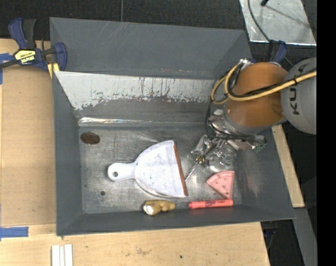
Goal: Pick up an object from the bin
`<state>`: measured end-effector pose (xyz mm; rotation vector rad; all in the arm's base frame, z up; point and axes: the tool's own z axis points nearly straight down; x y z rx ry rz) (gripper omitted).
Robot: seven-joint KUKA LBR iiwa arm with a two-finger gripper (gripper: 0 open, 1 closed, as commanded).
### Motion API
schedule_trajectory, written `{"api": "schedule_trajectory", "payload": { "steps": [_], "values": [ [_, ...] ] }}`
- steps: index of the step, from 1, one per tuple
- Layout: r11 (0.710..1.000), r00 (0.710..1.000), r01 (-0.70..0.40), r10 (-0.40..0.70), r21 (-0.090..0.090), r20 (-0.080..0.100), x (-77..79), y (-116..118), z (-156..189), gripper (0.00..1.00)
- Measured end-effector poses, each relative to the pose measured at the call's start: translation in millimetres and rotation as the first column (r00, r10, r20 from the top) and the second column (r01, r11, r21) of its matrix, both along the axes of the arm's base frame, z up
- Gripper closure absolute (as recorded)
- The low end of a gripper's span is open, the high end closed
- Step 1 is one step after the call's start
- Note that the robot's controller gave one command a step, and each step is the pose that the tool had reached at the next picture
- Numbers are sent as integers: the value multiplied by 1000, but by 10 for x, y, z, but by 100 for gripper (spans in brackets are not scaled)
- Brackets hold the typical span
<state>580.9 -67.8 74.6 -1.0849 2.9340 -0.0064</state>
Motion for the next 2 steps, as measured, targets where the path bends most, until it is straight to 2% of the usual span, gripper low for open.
{"api": "schedule_trajectory", "payload": {
  "steps": [1, 2],
  "values": [
    [1000, 1000, -5, 5, 1, -18, 27, -3, 433, 100],
    [1000, 1000, 6, -6, -2, -2, 29, -83, 650, 100]
  ]
}}
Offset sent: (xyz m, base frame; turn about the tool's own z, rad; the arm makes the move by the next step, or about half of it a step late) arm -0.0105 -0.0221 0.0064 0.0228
